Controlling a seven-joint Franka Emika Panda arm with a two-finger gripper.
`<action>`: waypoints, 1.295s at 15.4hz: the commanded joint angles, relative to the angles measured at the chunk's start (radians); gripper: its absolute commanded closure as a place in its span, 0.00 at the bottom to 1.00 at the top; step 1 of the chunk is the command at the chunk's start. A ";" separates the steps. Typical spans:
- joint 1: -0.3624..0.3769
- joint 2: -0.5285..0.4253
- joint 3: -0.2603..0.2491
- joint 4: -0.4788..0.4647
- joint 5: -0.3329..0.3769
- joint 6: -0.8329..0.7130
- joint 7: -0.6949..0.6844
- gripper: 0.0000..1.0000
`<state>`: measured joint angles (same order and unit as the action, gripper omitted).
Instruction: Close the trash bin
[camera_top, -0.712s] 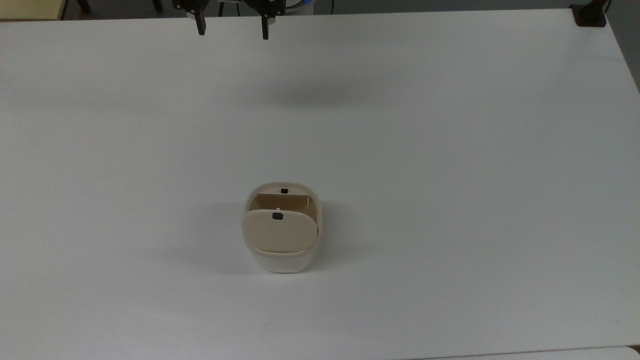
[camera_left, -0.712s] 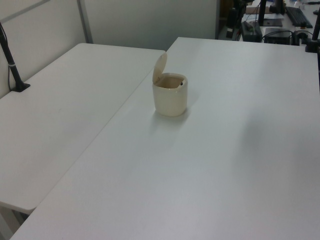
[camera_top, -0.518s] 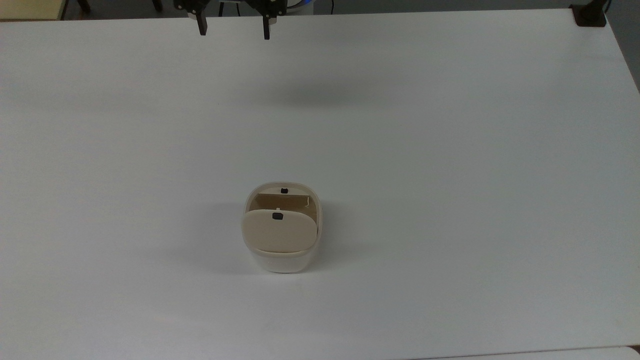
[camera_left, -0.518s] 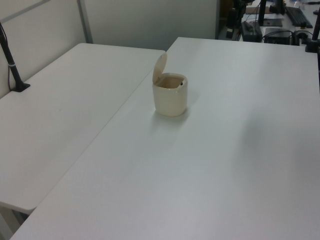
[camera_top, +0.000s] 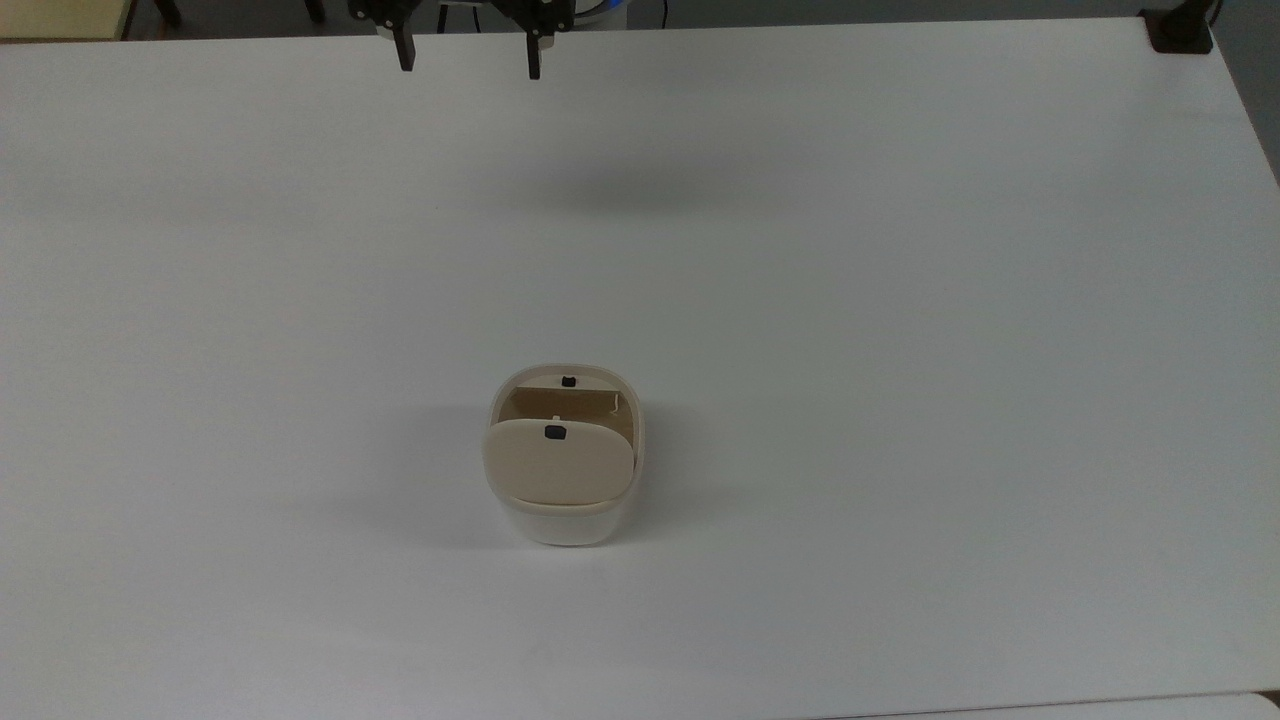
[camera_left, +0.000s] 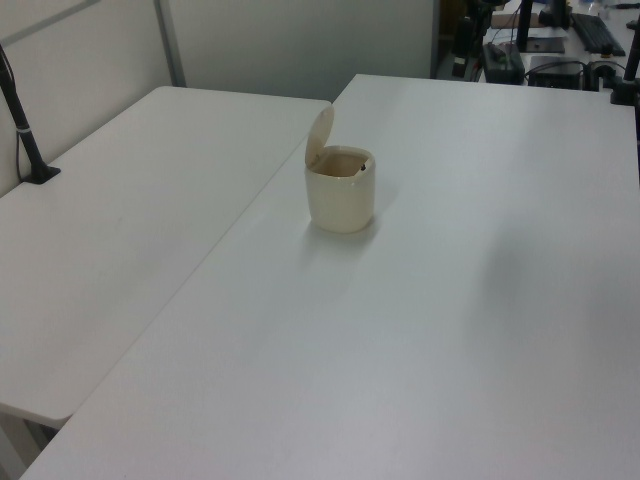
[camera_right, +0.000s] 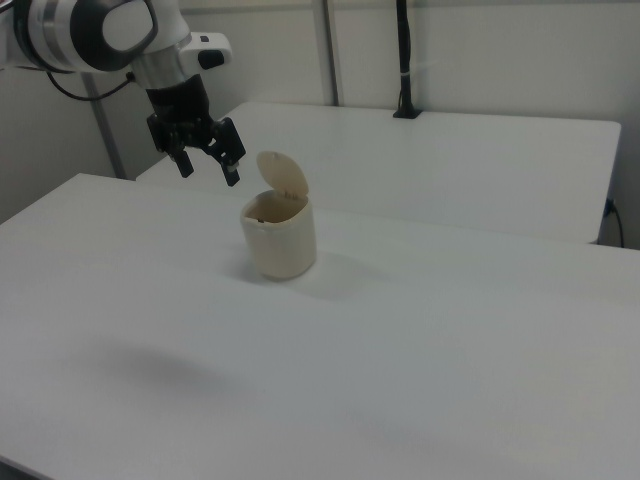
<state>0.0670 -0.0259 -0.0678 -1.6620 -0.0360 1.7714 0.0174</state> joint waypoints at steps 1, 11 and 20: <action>0.010 -0.009 -0.007 -0.008 0.010 -0.018 -0.013 0.00; 0.007 -0.009 -0.007 -0.005 0.036 -0.033 -0.007 0.00; 0.011 0.012 -0.003 0.005 0.036 -0.014 0.112 0.00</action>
<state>0.0674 -0.0248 -0.0678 -1.6629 -0.0166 1.7642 0.0310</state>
